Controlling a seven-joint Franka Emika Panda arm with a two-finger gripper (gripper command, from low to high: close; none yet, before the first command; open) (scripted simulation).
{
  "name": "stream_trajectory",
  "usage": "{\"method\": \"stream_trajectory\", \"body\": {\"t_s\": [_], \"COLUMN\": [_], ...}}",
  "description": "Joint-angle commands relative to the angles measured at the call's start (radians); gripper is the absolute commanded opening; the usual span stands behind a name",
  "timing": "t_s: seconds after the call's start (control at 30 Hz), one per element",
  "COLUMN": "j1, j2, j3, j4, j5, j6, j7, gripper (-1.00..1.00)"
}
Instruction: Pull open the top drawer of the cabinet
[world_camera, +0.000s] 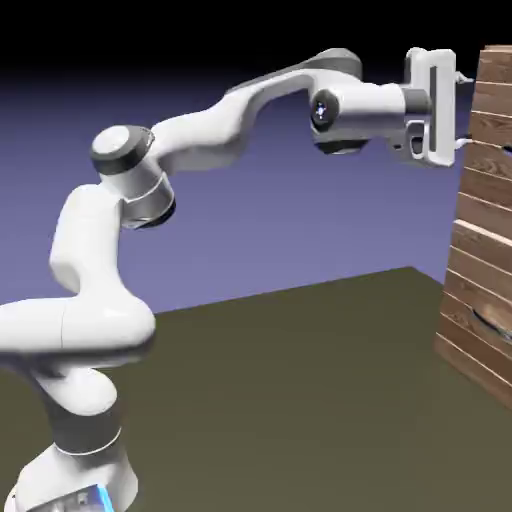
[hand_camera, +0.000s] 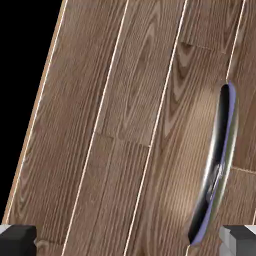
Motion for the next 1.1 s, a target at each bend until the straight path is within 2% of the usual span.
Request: {"method": "stream_trajectory", "body": {"t_s": [0.0, 0.13, 0.43, 0.47, 1.07], "j1": [-0.036, -0.174, -0.357, -0.357, 0.091], "j2": [-0.009, -0.044, -0.101, -0.101, -0.018], "j3": [0.025, 0.118, 0.178, 0.178, -0.031], "j4": [0.02, 0.098, 0.361, 0.361, -0.255], "j5": [0.043, 0.207, 0.19, 0.19, 0.197], "j6": [-0.009, -0.044, 0.037, 0.037, -0.158], "j7": [0.003, 0.015, 0.119, 0.119, -0.066], "gripper": [0.0, 0.0, 0.0, -1.0, -1.0]}}
